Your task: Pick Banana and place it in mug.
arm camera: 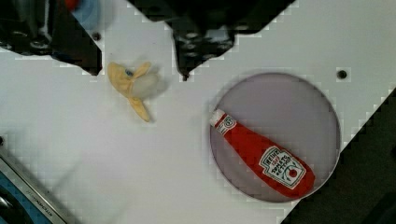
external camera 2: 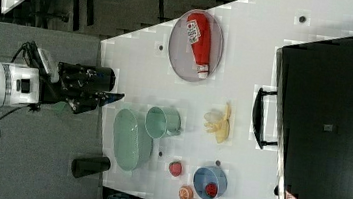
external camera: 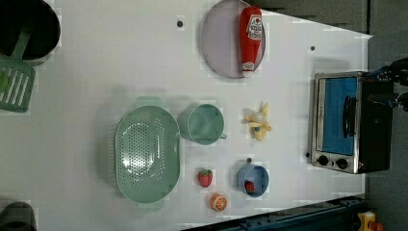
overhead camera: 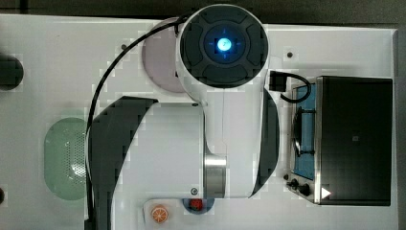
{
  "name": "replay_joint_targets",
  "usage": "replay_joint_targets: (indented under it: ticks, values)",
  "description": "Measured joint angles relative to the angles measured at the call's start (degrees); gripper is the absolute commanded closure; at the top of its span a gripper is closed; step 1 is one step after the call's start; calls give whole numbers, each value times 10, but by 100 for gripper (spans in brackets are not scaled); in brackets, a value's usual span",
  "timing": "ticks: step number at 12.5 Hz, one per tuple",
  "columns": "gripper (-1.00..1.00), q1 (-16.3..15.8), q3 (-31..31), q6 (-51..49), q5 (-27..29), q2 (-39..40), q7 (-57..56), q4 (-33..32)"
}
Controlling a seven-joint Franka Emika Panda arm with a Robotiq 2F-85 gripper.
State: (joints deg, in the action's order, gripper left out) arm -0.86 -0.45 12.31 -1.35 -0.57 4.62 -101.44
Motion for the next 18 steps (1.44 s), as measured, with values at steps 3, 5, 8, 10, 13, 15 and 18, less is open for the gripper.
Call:
replay_joint_targets:
  ticks: [3, 5, 8, 10, 13, 15, 18]
  values:
    - [-100, 2, -32, -168, 8, -182, -22, -158]
    - [-100, 10, -41, -160, 8, -261, -42, -144]
    - [-100, 8, -23, -28, 21, -241, -44, -140]
    - [-100, 7, -24, 49, 4, -180, -45, -178]
    - [-100, 4, -45, 138, 7, -39, -109, -296]
    - [-100, 13, -39, 209, -6, -1, -158, -342]
    - [-100, 3, -40, 327, 2, 30, -249, -349]
